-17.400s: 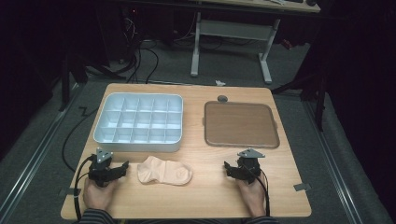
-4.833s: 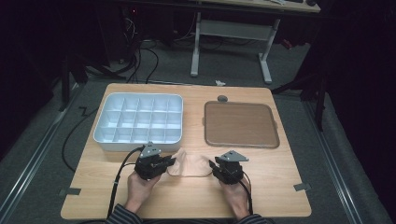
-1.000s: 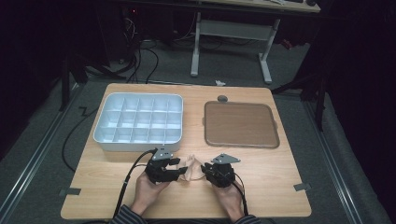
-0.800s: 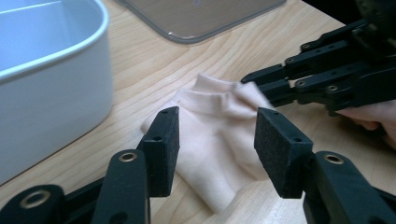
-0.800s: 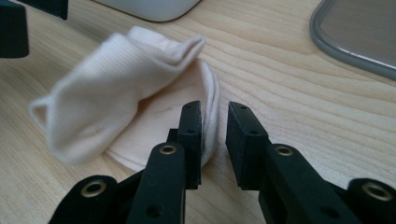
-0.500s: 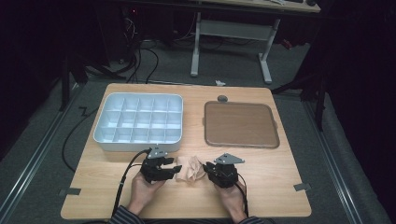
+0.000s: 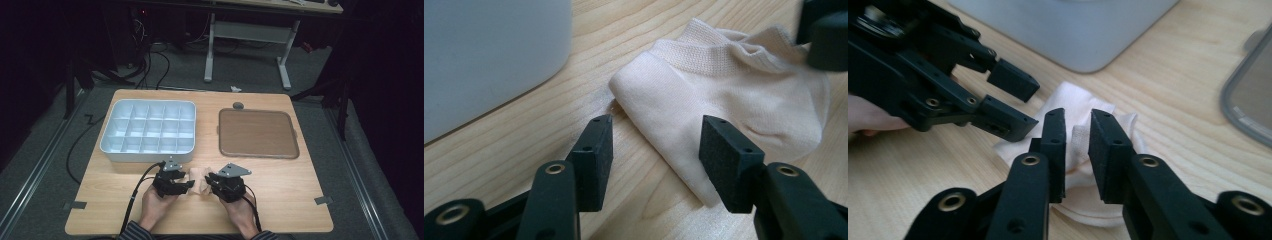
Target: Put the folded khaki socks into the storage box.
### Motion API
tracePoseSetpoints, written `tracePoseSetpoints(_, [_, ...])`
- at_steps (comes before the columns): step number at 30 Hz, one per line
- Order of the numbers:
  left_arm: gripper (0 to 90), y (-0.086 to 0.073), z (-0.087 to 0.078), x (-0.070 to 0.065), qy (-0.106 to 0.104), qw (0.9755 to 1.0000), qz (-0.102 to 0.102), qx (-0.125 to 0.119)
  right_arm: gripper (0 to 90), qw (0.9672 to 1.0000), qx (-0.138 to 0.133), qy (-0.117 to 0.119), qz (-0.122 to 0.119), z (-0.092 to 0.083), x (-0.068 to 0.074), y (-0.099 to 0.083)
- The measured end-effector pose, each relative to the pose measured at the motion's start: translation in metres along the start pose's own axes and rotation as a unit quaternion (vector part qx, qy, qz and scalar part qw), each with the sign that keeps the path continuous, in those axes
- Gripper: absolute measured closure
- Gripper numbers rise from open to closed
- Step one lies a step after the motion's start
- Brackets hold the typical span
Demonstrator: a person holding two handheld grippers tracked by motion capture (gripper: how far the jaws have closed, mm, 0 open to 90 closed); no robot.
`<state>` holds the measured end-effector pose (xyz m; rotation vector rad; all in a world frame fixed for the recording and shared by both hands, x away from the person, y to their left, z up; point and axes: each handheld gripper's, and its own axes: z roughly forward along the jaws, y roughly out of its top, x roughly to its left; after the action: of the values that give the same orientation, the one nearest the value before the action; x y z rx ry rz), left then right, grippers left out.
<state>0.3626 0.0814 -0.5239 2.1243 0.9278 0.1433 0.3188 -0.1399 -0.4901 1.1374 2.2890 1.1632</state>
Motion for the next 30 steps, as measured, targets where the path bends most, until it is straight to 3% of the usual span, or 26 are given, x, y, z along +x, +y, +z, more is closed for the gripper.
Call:
tracePoseSetpoints(4, [47.7,-0.001,0.002,-0.001,0.005,1.0000,0.005,0.004,76.8,0.9995,0.028,-0.011,0.003,0.015,-0.002,-0.004])
tracePoseSetpoints(6, [47.7,-0.001,0.003,-0.002,0.009,0.9999,0.010,0.006,83.5,0.9992,0.036,-0.015,0.003,0.017,-0.004,-0.008])
tracePoseSetpoints(16, [47.4,-0.001,0.003,-0.009,0.032,0.9988,0.031,0.018,86.4,0.9990,0.024,-0.037,0.005,0.008,-0.012,-0.015])
tracePoseSetpoints(17, [47.3,-0.002,0.005,-0.015,0.026,0.9997,-0.001,0.006,86.4,0.9988,0.026,-0.040,0.004,0.009,-0.012,-0.016])
tracePoseSetpoints(18, [47.3,-0.003,0.006,-0.017,0.024,0.9996,-0.014,-0.002,86.4,0.9987,0.029,-0.042,0.005,0.010,-0.013,-0.018])
tracePoseSetpoints(22, [47.3,-0.003,0.006,-0.016,0.025,0.9996,-0.011,-0.003,86.2,0.9980,0.042,-0.047,0.003,0.016,-0.014,-0.025])
tracePoseSetpoints(30, [47.0,-0.004,0.006,-0.016,0.022,0.9996,-0.018,-0.006,84.2,0.9982,0.036,-0.049,-0.001,0.019,-0.017,-0.028])
